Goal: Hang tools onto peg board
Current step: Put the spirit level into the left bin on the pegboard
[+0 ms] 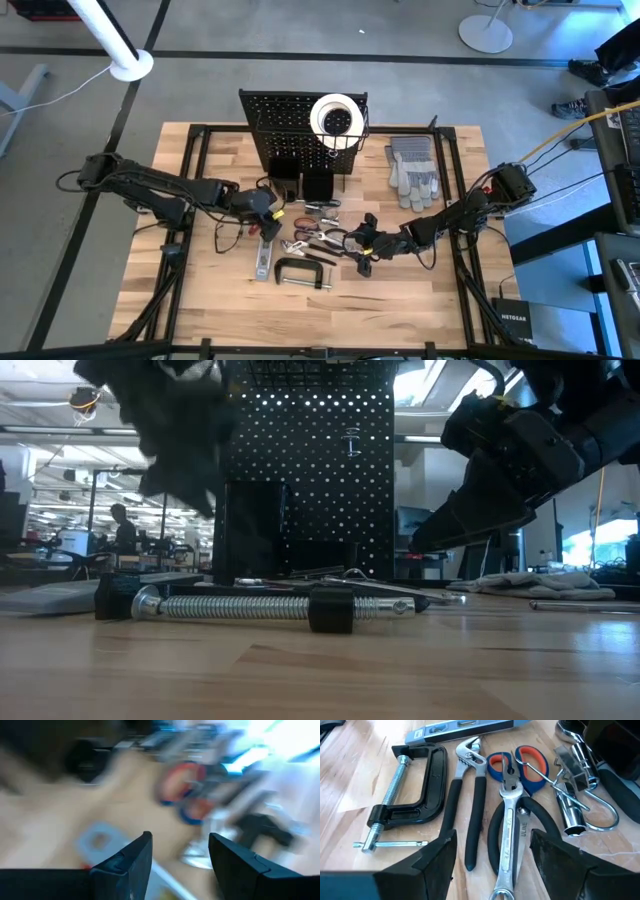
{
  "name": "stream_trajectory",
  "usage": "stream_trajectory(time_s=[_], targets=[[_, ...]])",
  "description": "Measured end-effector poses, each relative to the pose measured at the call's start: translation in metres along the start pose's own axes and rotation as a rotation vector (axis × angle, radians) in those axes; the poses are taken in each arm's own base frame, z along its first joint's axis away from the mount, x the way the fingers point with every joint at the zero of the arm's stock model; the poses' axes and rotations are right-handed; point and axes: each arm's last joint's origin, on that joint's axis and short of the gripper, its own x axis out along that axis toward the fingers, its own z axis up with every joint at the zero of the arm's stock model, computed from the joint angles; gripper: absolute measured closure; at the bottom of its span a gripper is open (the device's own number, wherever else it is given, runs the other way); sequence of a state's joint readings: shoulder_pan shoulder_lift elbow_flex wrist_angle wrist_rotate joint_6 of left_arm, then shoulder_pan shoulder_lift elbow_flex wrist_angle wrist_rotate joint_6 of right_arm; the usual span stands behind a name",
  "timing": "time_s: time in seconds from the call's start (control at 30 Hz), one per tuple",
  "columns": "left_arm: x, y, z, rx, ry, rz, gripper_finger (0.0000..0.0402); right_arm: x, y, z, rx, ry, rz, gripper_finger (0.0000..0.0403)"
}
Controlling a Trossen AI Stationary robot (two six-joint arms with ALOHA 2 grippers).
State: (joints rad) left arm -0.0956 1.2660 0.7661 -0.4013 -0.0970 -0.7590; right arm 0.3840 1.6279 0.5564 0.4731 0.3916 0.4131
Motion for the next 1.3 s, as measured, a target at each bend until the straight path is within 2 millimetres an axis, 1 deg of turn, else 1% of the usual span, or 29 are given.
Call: stream_trajectory(time_s=[0.1,0.2,0.23,0.3,0.37,0.4,0.5,0.57,0.63,0.7,0.77,0.9,1.07,1.17,1.3], targets=[[-0.012,-0.024,0.002,0.047,0.021,-0.149,0.0221,0.0,0.0,0.0,0.0,0.0,0.0,0.0151],[-0.029,-0.054,0.006,0.113,-0.029,-0.281,0.0222,0.0,0.0,0.0,0.0,0.001,0.001,0.0151],[-0.036,-0.064,0.008,0.134,-0.062,-0.31,0.0222,0.0,0.0,0.0,0.0,0.001,0.001,0.0151],[-0.044,-0.08,0.007,0.183,-0.128,-0.316,0.0222,0.0,0.001,-0.001,0.002,0.009,0.008,0.0151],[-0.043,-0.093,0.003,0.218,-0.158,-0.275,0.0222,0.0,0.001,-0.002,0.0,0.028,0.019,0.0151],[-0.039,-0.097,0.0,0.234,-0.145,-0.245,0.0222,0.0,0.001,-0.003,0.0,0.032,0.022,0.0151],[-0.02,-0.105,-0.011,0.278,-0.009,-0.104,0.0222,0.0,0.001,-0.003,0.016,0.037,0.026,0.0151],[-0.008,-0.105,-0.015,0.292,0.112,0.039,0.0222,0.0,0.0,-0.003,0.016,0.04,0.025,0.0151],[0.001,-0.099,-0.017,0.284,0.217,0.193,0.0222,0.0,0.0,-0.003,0.016,0.04,0.025,0.0151],[0.007,-0.09,-0.022,0.258,0.286,0.313,0.0222,0.0,0.0,-0.003,0.016,0.04,0.025,0.0151],[0.014,-0.081,-0.024,0.219,0.317,0.38,0.0221,0.0,0.0,-0.003,0.016,0.04,0.025,0.0151],[0.022,-0.07,-0.02,0.121,0.316,0.413,0.0207,0.0,0.0,-0.003,0.015,0.042,0.024,0.0151],[0.027,-0.069,-0.011,0.032,0.249,0.398,0.0165,0.0,-0.001,-0.005,0.007,0.061,0.015,0.0151],[0.032,-0.067,-0.014,-0.056,0.243,0.449,0.0146,0.0,-0.001,-0.006,0.004,0.072,0.01,0.0151],[0.043,-0.067,-0.018,-0.152,0.247,0.476,0.014,0.0,-0.001,-0.007,0.006,0.072,0.009,0.0151]])
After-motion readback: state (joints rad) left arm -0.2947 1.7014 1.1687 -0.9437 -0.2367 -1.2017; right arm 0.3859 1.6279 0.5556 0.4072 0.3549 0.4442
